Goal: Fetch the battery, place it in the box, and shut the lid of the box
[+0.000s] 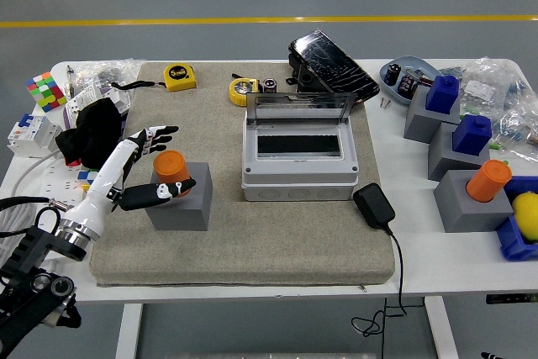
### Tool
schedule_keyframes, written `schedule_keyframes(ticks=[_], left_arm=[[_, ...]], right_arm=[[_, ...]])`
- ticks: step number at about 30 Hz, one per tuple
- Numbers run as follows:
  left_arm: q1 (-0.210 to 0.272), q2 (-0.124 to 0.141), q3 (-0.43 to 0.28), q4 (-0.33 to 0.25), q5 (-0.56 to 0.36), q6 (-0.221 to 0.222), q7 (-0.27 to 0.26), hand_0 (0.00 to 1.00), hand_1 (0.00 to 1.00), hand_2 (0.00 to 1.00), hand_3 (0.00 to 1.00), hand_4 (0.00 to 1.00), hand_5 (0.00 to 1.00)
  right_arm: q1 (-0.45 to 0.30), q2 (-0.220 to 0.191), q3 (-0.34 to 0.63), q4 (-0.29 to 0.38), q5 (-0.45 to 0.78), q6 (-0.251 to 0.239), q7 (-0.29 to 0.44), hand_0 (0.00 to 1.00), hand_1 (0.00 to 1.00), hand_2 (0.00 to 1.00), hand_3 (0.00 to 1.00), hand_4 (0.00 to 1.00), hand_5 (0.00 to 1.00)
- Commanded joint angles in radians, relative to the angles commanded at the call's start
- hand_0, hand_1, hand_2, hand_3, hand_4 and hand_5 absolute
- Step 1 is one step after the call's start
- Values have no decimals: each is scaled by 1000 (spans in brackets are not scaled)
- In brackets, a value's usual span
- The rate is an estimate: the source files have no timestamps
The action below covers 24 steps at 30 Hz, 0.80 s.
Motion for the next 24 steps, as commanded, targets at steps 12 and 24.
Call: schedule_keyframes(ticks=[12,24], left_arm=[[-38,-10,82,31,-201,6,-58,666,727,764,724,998,2],[-82,-27,152,68,-416,-10,-120,504,440,487,535,998,2]], right_arm=[[1,1,-3,1,2,0,0,667,672,686,535,911,476],[2,-1,-10,1,6,0,-1,667,672,686,535,912,474]])
